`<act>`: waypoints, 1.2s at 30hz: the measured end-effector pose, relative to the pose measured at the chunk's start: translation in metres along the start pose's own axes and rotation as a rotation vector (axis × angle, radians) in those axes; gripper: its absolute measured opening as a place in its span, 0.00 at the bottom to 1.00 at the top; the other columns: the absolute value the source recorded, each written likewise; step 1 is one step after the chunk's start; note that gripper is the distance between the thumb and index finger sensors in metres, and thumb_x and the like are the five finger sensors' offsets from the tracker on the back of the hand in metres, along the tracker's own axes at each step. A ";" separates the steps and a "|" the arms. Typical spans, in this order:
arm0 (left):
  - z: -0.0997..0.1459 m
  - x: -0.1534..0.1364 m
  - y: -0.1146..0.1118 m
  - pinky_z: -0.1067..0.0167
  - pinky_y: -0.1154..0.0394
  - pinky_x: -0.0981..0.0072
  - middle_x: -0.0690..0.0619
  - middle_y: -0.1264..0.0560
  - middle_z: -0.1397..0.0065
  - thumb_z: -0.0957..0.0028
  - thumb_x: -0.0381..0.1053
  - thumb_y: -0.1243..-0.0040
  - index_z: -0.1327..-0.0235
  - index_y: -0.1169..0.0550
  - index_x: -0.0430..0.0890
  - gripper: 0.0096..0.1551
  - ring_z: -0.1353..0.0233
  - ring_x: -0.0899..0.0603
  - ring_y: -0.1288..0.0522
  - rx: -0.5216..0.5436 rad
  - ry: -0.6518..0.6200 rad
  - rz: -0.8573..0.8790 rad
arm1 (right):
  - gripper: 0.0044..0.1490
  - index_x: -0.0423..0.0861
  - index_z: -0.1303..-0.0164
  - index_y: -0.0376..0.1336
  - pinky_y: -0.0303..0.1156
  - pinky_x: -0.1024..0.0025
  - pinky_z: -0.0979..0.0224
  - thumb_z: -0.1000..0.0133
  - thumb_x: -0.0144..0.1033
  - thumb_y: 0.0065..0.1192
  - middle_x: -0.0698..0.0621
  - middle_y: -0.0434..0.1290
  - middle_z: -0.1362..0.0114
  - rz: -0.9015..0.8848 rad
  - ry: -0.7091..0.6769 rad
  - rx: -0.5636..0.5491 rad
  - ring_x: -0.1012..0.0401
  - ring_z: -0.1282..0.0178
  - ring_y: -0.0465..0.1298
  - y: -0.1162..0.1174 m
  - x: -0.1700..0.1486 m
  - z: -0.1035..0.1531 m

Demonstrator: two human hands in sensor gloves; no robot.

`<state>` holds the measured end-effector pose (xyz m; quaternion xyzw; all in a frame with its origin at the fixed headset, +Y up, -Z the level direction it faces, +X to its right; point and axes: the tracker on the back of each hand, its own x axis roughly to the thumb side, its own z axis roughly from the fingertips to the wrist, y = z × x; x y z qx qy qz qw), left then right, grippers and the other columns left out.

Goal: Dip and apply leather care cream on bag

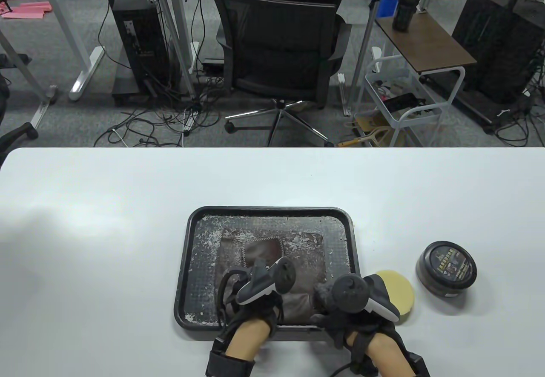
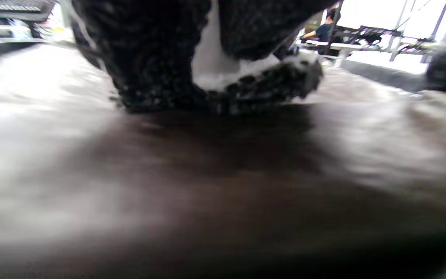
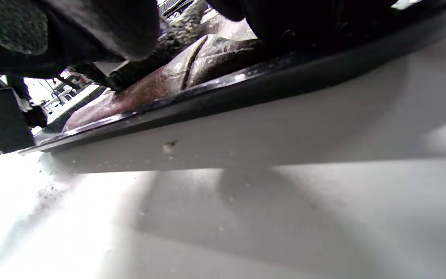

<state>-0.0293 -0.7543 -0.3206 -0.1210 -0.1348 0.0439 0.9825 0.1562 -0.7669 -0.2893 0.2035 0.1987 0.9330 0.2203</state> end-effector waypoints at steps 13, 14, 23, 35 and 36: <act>-0.012 0.051 -0.005 0.51 0.22 0.51 0.42 0.21 0.40 0.53 0.39 0.38 0.37 0.18 0.43 0.27 0.47 0.34 0.21 0.055 -0.177 0.123 | 0.49 0.24 0.28 0.36 0.60 0.41 0.31 0.49 0.27 0.57 0.31 0.62 0.24 -0.098 0.045 -0.033 0.39 0.26 0.60 -0.004 -0.011 -0.001; -0.012 0.051 -0.006 0.50 0.22 0.52 0.43 0.21 0.39 0.53 0.40 0.38 0.37 0.18 0.44 0.27 0.47 0.34 0.21 0.053 -0.194 0.135 | 0.50 0.24 0.29 0.34 0.60 0.41 0.31 0.48 0.27 0.56 0.31 0.62 0.24 -0.106 0.049 -0.041 0.39 0.26 0.61 -0.004 -0.012 0.000; -0.005 0.049 -0.004 0.47 0.23 0.50 0.44 0.22 0.38 0.52 0.39 0.39 0.37 0.18 0.45 0.27 0.45 0.33 0.21 0.076 -0.333 0.150 | 0.52 0.23 0.32 0.29 0.61 0.42 0.31 0.48 0.27 0.55 0.35 0.64 0.28 -0.096 0.079 -0.063 0.41 0.26 0.62 -0.004 -0.013 0.000; 0.005 0.044 -0.002 0.47 0.24 0.49 0.44 0.22 0.37 0.51 0.39 0.39 0.36 0.18 0.45 0.27 0.43 0.34 0.22 0.137 -0.399 0.135 | 0.52 0.25 0.31 0.29 0.60 0.42 0.31 0.48 0.27 0.55 0.36 0.62 0.26 -0.083 0.088 -0.041 0.42 0.25 0.61 -0.004 -0.012 0.001; 0.005 0.042 -0.001 0.47 0.24 0.49 0.44 0.22 0.37 0.51 0.39 0.39 0.36 0.18 0.45 0.27 0.43 0.34 0.22 0.145 -0.396 0.149 | 0.52 0.25 0.32 0.29 0.60 0.42 0.31 0.48 0.27 0.55 0.36 0.62 0.25 -0.085 0.089 -0.041 0.42 0.25 0.61 -0.004 -0.012 0.001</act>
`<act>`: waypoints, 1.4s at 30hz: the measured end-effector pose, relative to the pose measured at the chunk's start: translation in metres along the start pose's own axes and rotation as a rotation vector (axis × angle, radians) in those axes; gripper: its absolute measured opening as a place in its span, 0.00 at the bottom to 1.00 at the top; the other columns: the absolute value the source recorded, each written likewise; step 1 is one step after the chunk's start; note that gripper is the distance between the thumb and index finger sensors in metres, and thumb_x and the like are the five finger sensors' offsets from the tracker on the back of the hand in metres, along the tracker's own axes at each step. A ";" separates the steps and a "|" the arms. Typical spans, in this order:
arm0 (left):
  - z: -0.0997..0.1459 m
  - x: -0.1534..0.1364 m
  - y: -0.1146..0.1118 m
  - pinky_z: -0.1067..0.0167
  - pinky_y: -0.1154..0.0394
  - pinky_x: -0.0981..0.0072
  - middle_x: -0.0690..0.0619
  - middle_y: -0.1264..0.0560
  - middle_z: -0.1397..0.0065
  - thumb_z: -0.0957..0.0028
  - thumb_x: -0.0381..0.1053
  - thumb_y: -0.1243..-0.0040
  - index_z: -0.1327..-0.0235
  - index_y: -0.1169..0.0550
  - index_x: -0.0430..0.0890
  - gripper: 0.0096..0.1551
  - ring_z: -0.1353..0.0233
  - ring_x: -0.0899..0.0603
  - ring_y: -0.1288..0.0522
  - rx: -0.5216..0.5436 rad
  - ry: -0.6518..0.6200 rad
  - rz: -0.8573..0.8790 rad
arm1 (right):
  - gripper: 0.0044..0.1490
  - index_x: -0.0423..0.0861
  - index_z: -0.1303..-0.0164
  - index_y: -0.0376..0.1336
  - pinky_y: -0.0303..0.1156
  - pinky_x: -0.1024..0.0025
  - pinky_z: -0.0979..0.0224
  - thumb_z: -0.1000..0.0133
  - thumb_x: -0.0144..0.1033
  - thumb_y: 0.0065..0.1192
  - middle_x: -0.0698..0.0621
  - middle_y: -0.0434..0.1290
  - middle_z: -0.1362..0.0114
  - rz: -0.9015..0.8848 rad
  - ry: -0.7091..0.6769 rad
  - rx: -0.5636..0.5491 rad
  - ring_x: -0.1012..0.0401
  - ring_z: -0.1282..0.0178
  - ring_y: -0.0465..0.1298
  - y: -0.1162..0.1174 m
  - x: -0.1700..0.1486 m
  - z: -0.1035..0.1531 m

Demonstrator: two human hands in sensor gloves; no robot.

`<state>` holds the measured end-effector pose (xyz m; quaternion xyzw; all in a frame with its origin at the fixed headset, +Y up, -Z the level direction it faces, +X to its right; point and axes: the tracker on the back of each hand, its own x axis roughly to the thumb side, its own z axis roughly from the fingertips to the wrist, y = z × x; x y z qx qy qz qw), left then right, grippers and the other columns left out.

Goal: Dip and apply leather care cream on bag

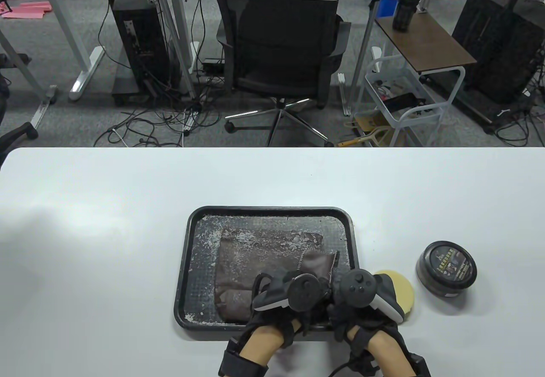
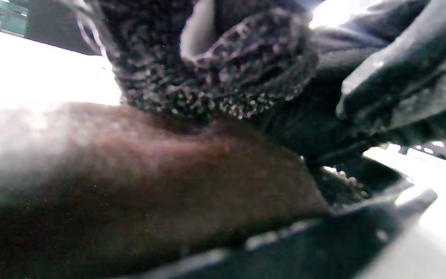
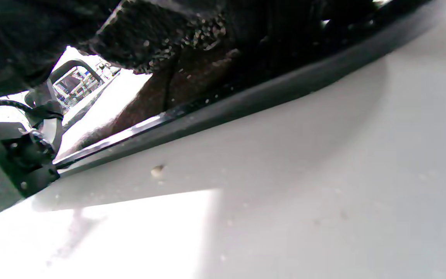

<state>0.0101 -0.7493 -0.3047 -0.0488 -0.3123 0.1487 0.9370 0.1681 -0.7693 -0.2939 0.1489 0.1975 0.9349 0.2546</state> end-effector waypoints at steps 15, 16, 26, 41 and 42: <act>0.016 -0.018 0.014 0.48 0.24 0.48 0.43 0.22 0.38 0.52 0.38 0.39 0.38 0.17 0.45 0.26 0.44 0.34 0.21 0.061 -0.090 0.186 | 0.51 0.25 0.31 0.29 0.59 0.42 0.31 0.48 0.27 0.55 0.36 0.62 0.25 -0.009 0.003 0.010 0.42 0.25 0.60 -0.001 0.000 0.000; 0.015 -0.014 0.010 0.48 0.24 0.48 0.43 0.22 0.38 0.52 0.38 0.39 0.38 0.17 0.45 0.26 0.44 0.33 0.21 0.029 -0.091 0.162 | 0.51 0.25 0.31 0.30 0.59 0.43 0.31 0.48 0.27 0.55 0.36 0.62 0.25 -0.011 0.004 0.010 0.42 0.25 0.60 -0.001 0.000 0.000; 0.015 0.011 -0.006 0.47 0.24 0.48 0.43 0.22 0.38 0.52 0.38 0.39 0.38 0.18 0.43 0.26 0.43 0.34 0.22 -0.156 -0.217 -0.127 | 0.50 0.28 0.29 0.32 0.59 0.42 0.30 0.49 0.25 0.56 0.38 0.61 0.24 0.062 0.015 0.021 0.43 0.25 0.60 0.001 0.004 0.001; 0.047 -0.008 -0.002 0.48 0.23 0.49 0.46 0.22 0.38 0.52 0.38 0.41 0.39 0.17 0.48 0.26 0.43 0.35 0.21 -0.202 -0.211 -0.228 | 0.43 0.40 0.24 0.44 0.61 0.41 0.31 0.49 0.24 0.55 0.39 0.59 0.22 0.261 0.033 0.066 0.42 0.24 0.59 0.007 0.017 0.000; 0.050 -0.011 -0.001 0.48 0.23 0.49 0.46 0.22 0.38 0.52 0.38 0.41 0.40 0.17 0.48 0.26 0.43 0.35 0.21 -0.212 -0.201 -0.233 | 0.42 0.42 0.23 0.47 0.61 0.41 0.31 0.49 0.24 0.55 0.39 0.58 0.22 0.268 0.032 0.068 0.42 0.24 0.59 0.007 0.018 0.000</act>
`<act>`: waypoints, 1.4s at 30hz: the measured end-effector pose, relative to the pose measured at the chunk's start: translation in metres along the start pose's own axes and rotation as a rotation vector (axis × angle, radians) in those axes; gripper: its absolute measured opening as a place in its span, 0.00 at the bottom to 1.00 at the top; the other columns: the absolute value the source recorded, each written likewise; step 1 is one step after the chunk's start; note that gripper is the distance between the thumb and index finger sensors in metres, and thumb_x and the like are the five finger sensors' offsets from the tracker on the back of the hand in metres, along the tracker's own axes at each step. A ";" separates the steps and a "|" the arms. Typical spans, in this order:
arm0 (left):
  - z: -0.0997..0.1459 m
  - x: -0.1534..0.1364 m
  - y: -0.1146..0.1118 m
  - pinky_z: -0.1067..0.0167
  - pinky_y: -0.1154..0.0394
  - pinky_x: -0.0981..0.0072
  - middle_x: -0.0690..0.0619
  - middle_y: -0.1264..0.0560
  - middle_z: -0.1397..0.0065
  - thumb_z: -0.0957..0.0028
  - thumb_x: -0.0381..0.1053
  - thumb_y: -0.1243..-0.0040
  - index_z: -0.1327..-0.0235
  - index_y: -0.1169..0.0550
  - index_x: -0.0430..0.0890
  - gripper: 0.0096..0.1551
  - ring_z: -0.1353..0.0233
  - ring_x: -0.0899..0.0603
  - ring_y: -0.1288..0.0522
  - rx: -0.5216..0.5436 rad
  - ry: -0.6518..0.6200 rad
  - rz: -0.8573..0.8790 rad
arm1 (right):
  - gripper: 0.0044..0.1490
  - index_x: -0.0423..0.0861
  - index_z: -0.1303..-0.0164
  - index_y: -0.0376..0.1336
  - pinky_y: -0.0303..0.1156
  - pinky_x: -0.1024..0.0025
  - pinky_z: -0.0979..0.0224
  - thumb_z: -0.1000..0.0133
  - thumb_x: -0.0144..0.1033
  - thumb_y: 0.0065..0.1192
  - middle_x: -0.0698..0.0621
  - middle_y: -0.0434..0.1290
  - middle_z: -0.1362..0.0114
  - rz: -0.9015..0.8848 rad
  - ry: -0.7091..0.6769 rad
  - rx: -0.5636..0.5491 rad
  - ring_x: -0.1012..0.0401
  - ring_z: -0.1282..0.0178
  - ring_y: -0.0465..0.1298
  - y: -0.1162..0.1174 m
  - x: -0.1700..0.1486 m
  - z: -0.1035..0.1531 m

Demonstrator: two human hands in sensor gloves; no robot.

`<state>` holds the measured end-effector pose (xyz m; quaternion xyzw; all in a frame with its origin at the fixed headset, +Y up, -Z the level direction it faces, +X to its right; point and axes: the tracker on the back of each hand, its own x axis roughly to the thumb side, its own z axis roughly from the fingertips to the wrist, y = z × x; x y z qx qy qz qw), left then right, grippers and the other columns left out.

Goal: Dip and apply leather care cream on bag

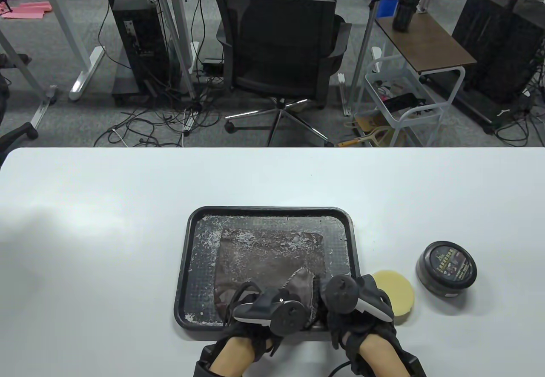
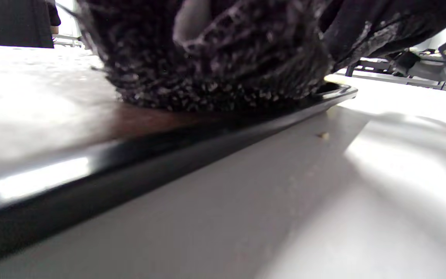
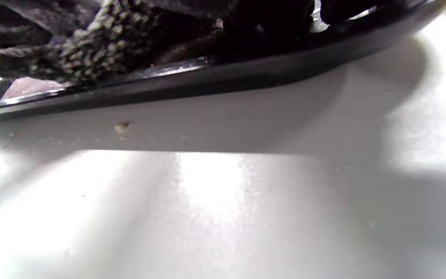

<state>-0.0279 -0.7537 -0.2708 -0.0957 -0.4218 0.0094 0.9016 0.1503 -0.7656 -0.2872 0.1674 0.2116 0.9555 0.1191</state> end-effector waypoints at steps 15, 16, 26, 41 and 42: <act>0.054 -0.046 -0.003 0.47 0.24 0.49 0.48 0.22 0.38 0.52 0.38 0.41 0.42 0.15 0.50 0.25 0.42 0.37 0.22 -0.057 0.154 0.065 | 0.37 0.44 0.26 0.60 0.62 0.40 0.32 0.51 0.22 0.58 0.39 0.59 0.23 0.050 0.005 0.000 0.41 0.25 0.60 0.001 0.004 -0.001; 0.057 -0.048 -0.002 0.47 0.24 0.49 0.48 0.21 0.38 0.52 0.38 0.41 0.42 0.15 0.50 0.25 0.42 0.37 0.22 -0.060 0.162 0.064 | 0.37 0.44 0.26 0.60 0.62 0.40 0.31 0.50 0.22 0.58 0.39 0.59 0.23 0.046 0.005 0.000 0.41 0.25 0.60 0.001 0.004 -0.001; 0.080 -0.066 0.001 0.46 0.24 0.48 0.49 0.21 0.39 0.53 0.37 0.41 0.45 0.13 0.51 0.24 0.41 0.37 0.22 -0.105 0.249 0.086 | 0.37 0.44 0.26 0.59 0.61 0.41 0.31 0.50 0.23 0.58 0.39 0.58 0.23 0.045 0.005 0.002 0.41 0.25 0.59 0.001 0.004 0.000; 0.109 -0.103 -0.006 0.48 0.23 0.48 0.48 0.20 0.41 0.53 0.37 0.41 0.48 0.13 0.51 0.23 0.43 0.36 0.20 -0.124 0.380 0.216 | 0.37 0.44 0.26 0.59 0.61 0.40 0.31 0.50 0.23 0.58 0.39 0.58 0.23 0.044 0.002 0.004 0.41 0.25 0.59 0.001 0.004 0.000; 0.110 -0.104 -0.006 0.48 0.23 0.48 0.48 0.20 0.41 0.54 0.37 0.41 0.48 0.13 0.51 0.23 0.43 0.36 0.20 -0.118 0.384 0.223 | 0.38 0.44 0.26 0.59 0.61 0.40 0.31 0.50 0.23 0.58 0.39 0.58 0.23 0.044 0.002 0.003 0.41 0.25 0.59 0.001 0.004 0.000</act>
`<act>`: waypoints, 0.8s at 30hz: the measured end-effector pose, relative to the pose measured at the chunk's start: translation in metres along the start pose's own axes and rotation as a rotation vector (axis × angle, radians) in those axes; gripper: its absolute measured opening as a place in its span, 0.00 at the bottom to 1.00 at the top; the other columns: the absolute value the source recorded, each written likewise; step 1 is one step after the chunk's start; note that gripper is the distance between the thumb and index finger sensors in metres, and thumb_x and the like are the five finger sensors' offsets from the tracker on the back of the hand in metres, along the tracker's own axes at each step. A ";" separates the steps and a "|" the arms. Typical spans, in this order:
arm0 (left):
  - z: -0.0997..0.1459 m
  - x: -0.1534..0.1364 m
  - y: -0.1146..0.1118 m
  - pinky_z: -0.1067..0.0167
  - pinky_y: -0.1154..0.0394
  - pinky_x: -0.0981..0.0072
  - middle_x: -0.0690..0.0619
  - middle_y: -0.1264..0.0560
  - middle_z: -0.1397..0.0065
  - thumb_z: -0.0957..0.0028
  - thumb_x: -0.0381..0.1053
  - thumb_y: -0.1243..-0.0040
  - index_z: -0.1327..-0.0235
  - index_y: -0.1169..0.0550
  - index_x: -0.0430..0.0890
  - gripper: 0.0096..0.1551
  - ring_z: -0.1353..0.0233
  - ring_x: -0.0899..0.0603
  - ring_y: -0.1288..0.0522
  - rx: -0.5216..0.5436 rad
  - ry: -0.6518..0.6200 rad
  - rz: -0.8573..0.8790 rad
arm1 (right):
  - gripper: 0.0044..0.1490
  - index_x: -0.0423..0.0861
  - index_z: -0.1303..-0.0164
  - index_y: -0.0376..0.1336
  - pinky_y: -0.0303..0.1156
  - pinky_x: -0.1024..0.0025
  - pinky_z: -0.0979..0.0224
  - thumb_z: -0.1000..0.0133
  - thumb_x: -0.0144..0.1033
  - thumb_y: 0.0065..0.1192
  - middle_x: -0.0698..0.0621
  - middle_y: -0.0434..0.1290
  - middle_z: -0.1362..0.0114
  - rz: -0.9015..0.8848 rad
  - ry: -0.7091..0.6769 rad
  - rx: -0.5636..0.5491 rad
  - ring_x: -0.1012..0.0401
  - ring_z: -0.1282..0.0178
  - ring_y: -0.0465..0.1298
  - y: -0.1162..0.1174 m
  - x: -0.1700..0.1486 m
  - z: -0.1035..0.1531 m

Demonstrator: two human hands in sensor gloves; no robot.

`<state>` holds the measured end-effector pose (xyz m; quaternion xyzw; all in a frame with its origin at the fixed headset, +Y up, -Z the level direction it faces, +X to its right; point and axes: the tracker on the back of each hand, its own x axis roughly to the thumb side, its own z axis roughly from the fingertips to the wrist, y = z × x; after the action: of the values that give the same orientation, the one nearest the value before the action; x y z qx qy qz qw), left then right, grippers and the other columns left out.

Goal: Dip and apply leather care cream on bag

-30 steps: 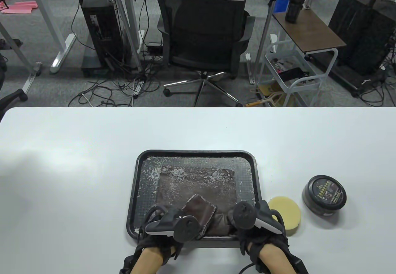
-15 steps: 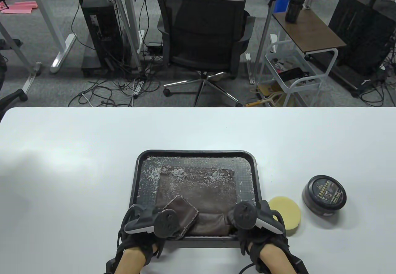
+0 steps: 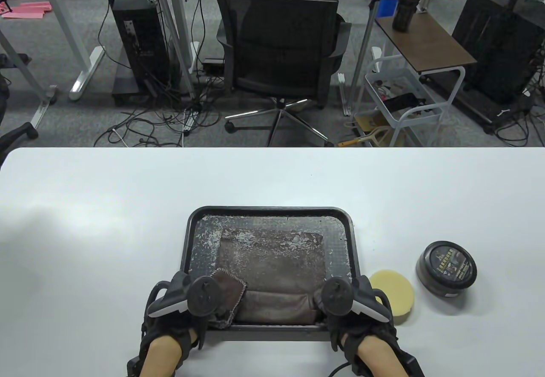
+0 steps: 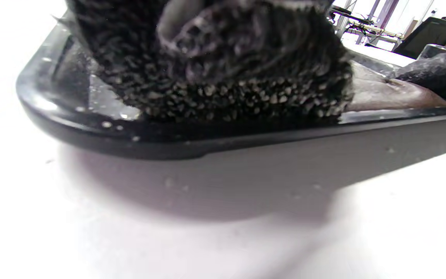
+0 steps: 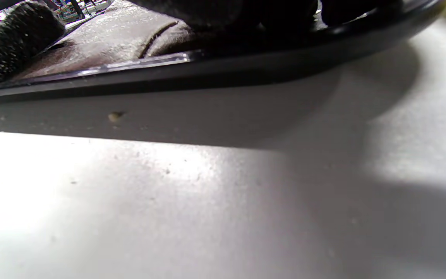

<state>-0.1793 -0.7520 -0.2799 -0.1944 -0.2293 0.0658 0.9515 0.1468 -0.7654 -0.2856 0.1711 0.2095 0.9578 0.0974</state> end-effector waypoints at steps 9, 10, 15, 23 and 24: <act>0.017 -0.018 0.014 0.48 0.23 0.48 0.46 0.20 0.40 0.53 0.37 0.40 0.44 0.14 0.48 0.24 0.44 0.35 0.20 0.189 0.003 0.120 | 0.38 0.44 0.26 0.59 0.61 0.40 0.31 0.50 0.23 0.58 0.39 0.58 0.23 -0.008 -0.001 -0.001 0.41 0.25 0.59 0.001 0.000 0.000; 0.021 -0.021 0.018 0.48 0.23 0.48 0.46 0.20 0.40 0.53 0.37 0.40 0.44 0.14 0.48 0.24 0.44 0.35 0.20 0.250 0.007 0.148 | 0.37 0.44 0.26 0.59 0.61 0.40 0.31 0.50 0.23 0.58 0.39 0.58 0.22 -0.009 -0.002 0.000 0.41 0.25 0.59 0.001 0.000 0.000; 0.045 -0.041 0.030 0.50 0.22 0.47 0.45 0.20 0.41 0.53 0.37 0.40 0.43 0.14 0.46 0.25 0.46 0.35 0.20 0.561 0.084 0.319 | 0.38 0.43 0.26 0.59 0.60 0.40 0.31 0.50 0.23 0.58 0.38 0.58 0.22 -0.014 -0.004 -0.005 0.41 0.25 0.59 0.001 0.000 0.000; 0.078 -0.075 0.029 0.51 0.22 0.47 0.44 0.19 0.41 0.53 0.37 0.39 0.43 0.14 0.46 0.25 0.46 0.34 0.19 0.876 0.351 0.280 | 0.38 0.43 0.26 0.58 0.60 0.40 0.31 0.50 0.23 0.57 0.38 0.57 0.22 -0.026 -0.004 -0.004 0.41 0.25 0.58 0.001 -0.001 0.000; 0.078 -0.078 0.028 0.51 0.22 0.47 0.45 0.19 0.41 0.53 0.37 0.39 0.43 0.14 0.46 0.25 0.46 0.34 0.19 0.866 0.366 0.263 | 0.38 0.43 0.26 0.58 0.60 0.40 0.31 0.50 0.23 0.57 0.38 0.57 0.22 -0.027 -0.004 -0.005 0.41 0.25 0.58 0.001 -0.001 0.000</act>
<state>-0.2856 -0.7162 -0.2590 0.1833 0.0169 0.2395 0.9533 0.1475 -0.7667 -0.2849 0.1698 0.2093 0.9566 0.1109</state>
